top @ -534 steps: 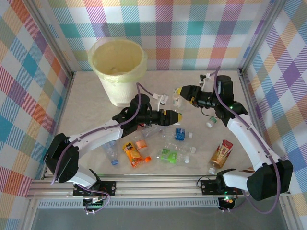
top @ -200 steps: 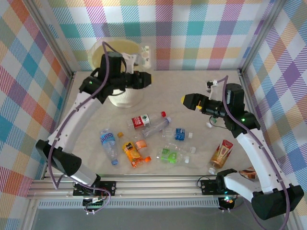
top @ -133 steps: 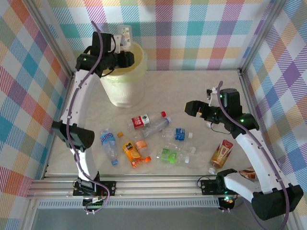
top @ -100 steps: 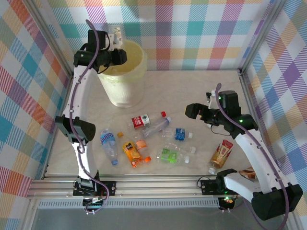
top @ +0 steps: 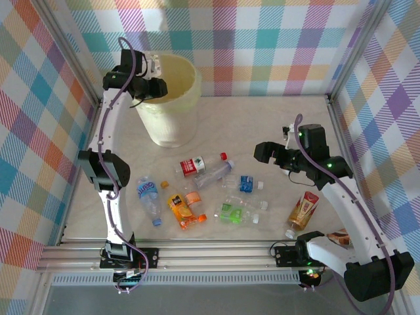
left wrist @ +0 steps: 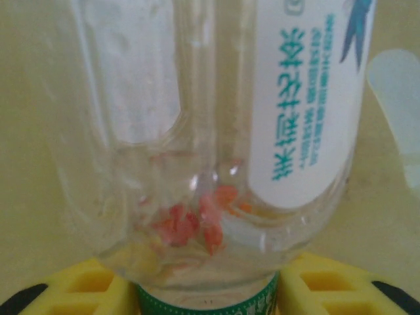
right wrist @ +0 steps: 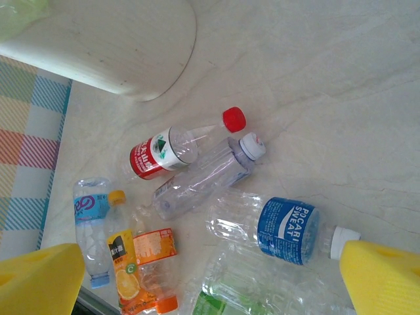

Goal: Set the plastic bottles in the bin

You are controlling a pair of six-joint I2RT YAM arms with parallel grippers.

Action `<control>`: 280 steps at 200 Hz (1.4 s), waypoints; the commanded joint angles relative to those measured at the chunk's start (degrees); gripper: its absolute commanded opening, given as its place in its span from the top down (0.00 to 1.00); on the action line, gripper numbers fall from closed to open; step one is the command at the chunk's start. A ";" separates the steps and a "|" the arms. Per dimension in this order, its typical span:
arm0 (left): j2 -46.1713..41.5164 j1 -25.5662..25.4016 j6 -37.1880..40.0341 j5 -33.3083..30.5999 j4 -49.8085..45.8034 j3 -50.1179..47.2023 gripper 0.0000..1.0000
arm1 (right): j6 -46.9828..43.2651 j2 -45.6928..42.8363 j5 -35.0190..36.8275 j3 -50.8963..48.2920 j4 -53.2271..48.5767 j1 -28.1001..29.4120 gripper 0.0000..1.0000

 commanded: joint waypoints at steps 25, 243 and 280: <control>-1.88 0.62 -0.24 0.15 2.20 -1.78 0.42 | 0.24 0.87 -0.03 0.10 -0.10 -0.26 0.00; -35.47 -10.50 -5.79 23.69 25.12 -35.44 0.00 | 15.82 -1.58 40.10 -1.39 -16.35 -2.06 0.00; -40.70 -20.83 -5.34 25.95 28.35 -45.17 0.00 | 21.06 -0.56 44.84 -2.57 -19.18 -8.14 0.00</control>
